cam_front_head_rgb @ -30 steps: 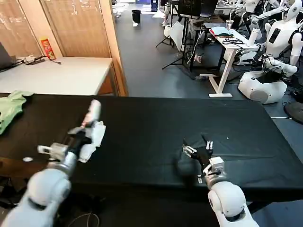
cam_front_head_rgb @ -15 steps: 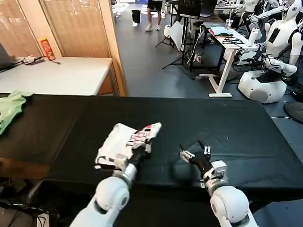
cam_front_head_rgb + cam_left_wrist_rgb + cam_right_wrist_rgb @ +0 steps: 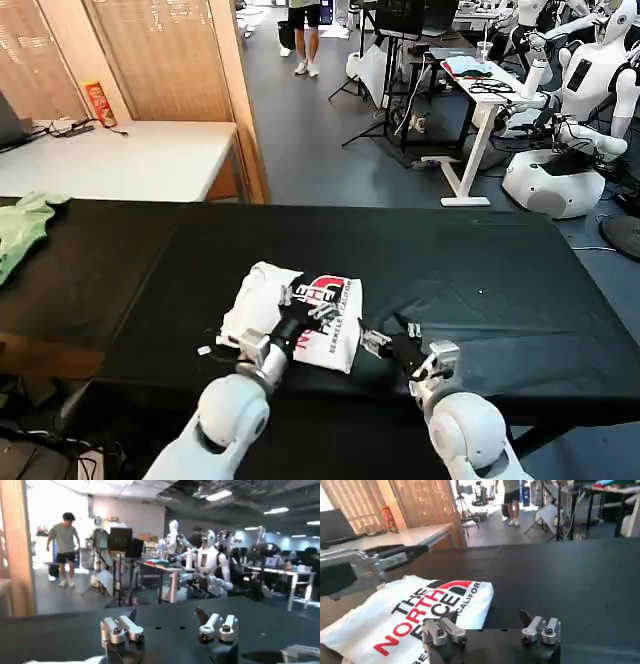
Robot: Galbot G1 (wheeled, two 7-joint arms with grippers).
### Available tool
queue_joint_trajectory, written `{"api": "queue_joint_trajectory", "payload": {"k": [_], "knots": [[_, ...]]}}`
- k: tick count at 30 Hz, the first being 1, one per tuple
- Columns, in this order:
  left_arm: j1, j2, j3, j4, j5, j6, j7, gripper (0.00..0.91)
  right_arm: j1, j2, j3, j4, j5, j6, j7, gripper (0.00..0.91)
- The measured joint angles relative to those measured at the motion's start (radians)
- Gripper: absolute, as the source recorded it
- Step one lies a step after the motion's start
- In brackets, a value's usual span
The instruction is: Fold and organize the clothes.
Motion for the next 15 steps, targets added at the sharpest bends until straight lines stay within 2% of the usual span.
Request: {"api": "queue_joint_trajectory", "payload": {"k": [5, 6, 7, 8, 10, 11, 13, 14, 15], "knots": [[0.018, 0.034, -0.024, -0.009, 0.004, -0.029, -0.001, 0.878, 0.035, 0.033, -0.027, -0.046, 0.033, -0.010, 0.034, 0.878], [0.022, 0.040, -0.030, -0.013, 0.003, -0.036, -0.002, 0.878, 0.041, 0.041, -0.033, -0.055, 0.035, -0.010, 0.037, 0.848], [0.025, 0.046, -0.034, -0.016, 0.003, -0.042, -0.003, 0.878, 0.046, 0.046, -0.036, -0.063, 0.035, -0.011, 0.040, 0.751], [0.028, 0.053, -0.038, -0.018, 0.002, -0.046, -0.004, 0.878, 0.050, 0.052, -0.039, -0.073, 0.036, -0.012, 0.043, 0.731], [0.036, 0.067, -0.048, -0.024, 0.002, -0.052, -0.004, 0.878, 0.060, 0.065, -0.046, -0.091, 0.037, -0.012, 0.047, 0.634], [0.039, 0.071, -0.052, -0.028, 0.002, -0.055, -0.004, 0.878, 0.064, 0.071, -0.048, -0.099, 0.037, -0.012, 0.047, 0.517], [0.048, 0.083, -0.062, -0.036, 0.002, -0.058, -0.005, 0.878, 0.069, 0.082, -0.051, -0.116, 0.037, -0.012, 0.047, 0.215], [0.053, 0.087, -0.065, -0.039, 0.001, -0.060, -0.005, 0.878, 0.071, 0.085, -0.052, -0.124, 0.037, -0.011, 0.047, 0.166], [0.058, 0.091, -0.071, -0.042, 0.001, -0.062, -0.005, 0.878, 0.074, 0.086, -0.053, -0.131, 0.036, -0.010, 0.047, 0.078]]}}
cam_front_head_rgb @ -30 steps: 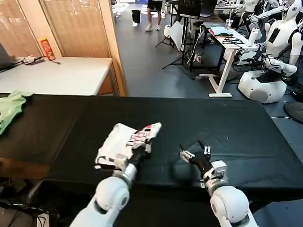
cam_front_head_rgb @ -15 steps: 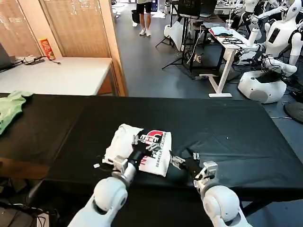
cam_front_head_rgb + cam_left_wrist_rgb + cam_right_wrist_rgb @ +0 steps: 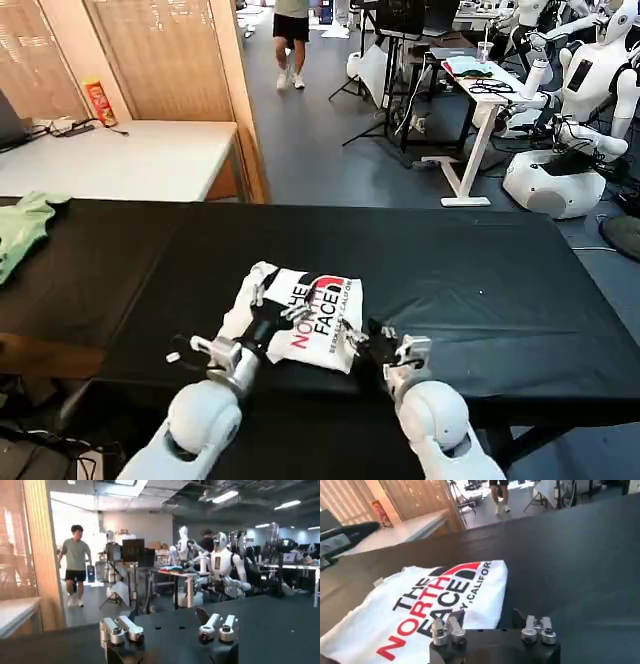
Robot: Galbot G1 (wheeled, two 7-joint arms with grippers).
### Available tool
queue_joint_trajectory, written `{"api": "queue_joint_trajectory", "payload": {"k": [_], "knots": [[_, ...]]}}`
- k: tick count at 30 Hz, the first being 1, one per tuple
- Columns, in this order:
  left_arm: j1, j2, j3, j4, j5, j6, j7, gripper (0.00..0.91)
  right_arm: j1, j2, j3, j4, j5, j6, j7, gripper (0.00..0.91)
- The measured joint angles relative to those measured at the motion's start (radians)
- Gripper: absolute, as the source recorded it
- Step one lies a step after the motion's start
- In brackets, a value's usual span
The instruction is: Fold and organize the clothes.
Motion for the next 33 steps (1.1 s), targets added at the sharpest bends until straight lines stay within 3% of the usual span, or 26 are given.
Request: {"api": "queue_joint_trajectory", "payload": {"k": [12, 13, 14, 18, 22, 33], "knots": [[0.046, 0.018, -0.059, -0.006, -0.014, -0.024, -0.002, 0.878, 0.032, -0.046, 0.046, -0.021, 0.023, -0.015, -0.073, 0.059], [0.049, 0.020, -0.063, -0.002, -0.014, -0.030, -0.003, 0.878, 0.040, -0.062, 0.060, -0.022, 0.033, -0.028, -0.086, 0.283], [0.052, 0.021, -0.064, 0.000, -0.014, -0.033, -0.004, 0.878, 0.046, -0.080, 0.072, -0.022, 0.043, -0.040, -0.098, 0.878], [0.058, 0.022, -0.066, 0.005, -0.032, -0.035, -0.030, 0.878, 0.048, -0.171, 0.105, 0.005, 0.032, -0.071, -0.172, 0.878], [0.074, 0.031, -0.071, 0.010, -0.037, -0.057, -0.047, 0.878, 0.016, -0.232, 0.117, 0.053, -0.024, -0.038, -0.189, 0.878], [0.113, 0.059, -0.088, 0.016, -0.046, -0.101, -0.075, 0.878, -0.149, -0.284, 0.129, 0.156, -0.227, 0.238, -0.096, 0.878]]}}
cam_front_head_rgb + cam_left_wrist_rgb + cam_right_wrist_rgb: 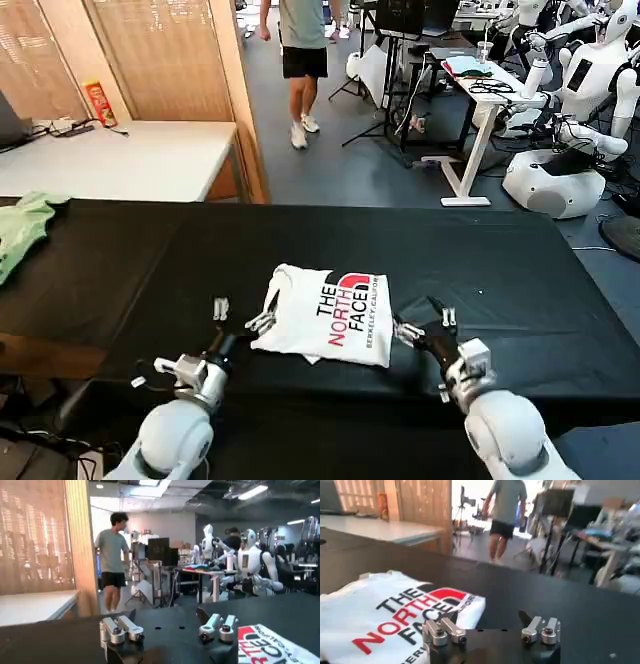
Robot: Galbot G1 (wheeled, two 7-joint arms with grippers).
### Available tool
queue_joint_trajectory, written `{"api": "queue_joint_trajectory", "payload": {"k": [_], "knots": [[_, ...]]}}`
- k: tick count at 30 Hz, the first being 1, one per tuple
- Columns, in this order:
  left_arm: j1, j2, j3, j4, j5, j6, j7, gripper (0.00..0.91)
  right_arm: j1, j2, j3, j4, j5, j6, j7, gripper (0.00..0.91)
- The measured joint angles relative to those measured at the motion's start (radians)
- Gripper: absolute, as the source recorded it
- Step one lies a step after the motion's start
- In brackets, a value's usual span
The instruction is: Fold and organize the clothes.
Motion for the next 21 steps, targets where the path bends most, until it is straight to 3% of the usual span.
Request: {"api": "queue_joint_trajectory", "payload": {"k": [7, 10, 15, 21], "knots": [[0.081, 0.041, -0.029, -0.070, -0.021, 0.010, -0.041, 0.878, -0.177, 0.027, 0.025, 0.070, -0.108, 0.194, 0.106, 0.878], [0.142, 0.052, -0.054, -0.109, -0.024, 0.002, -0.052, 0.878, -0.250, 0.044, 0.043, 0.103, -0.144, 0.252, 0.134, 0.878], [0.244, 0.055, -0.097, -0.162, -0.023, -0.018, -0.063, 0.878, -0.360, 0.066, 0.082, 0.159, -0.164, 0.311, 0.161, 0.878], [0.376, 0.061, -0.159, -0.224, -0.060, 0.006, -0.075, 0.878, -0.487, 0.089, 0.096, 0.235, -0.174, 0.313, 0.208, 0.878]]}}
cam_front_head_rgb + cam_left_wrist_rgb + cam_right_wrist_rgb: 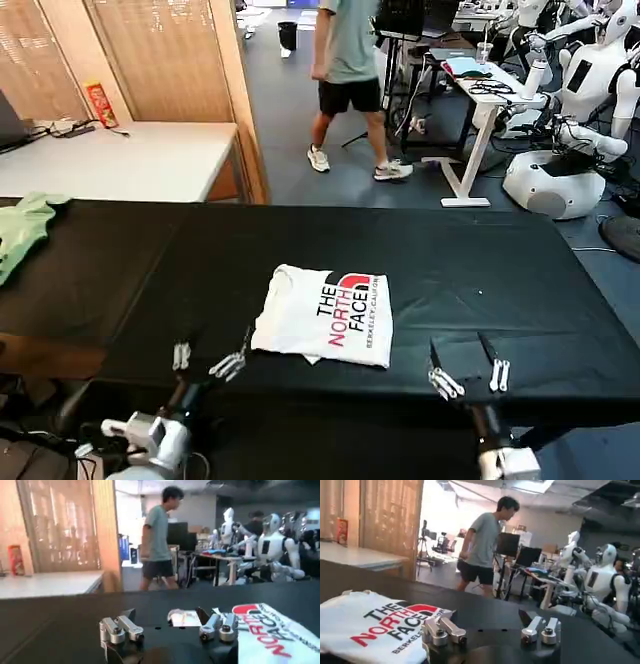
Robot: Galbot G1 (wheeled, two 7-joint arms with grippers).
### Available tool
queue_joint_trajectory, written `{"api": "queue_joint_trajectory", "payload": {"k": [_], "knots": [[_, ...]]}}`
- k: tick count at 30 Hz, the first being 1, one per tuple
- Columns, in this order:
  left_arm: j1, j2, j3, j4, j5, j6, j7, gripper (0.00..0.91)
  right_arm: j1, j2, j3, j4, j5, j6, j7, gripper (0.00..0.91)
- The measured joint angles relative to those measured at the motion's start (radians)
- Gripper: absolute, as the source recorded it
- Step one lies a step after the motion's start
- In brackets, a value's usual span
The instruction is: Fold and organize the clothes.
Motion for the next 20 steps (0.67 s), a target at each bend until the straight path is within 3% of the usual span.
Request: {"api": "queue_joint_trajectory", "payload": {"k": [9, 20], "knots": [[0.141, 0.026, -0.105, -0.076, -0.091, 0.111, -0.030, 0.878, -0.165, 0.027, -0.004, 0.090, 0.054, -0.109, 0.095, 0.878], [0.166, 0.046, -0.146, -0.092, -0.113, 0.144, -0.028, 0.878, -0.210, 0.029, -0.003, 0.112, 0.056, -0.120, 0.094, 0.878]]}}
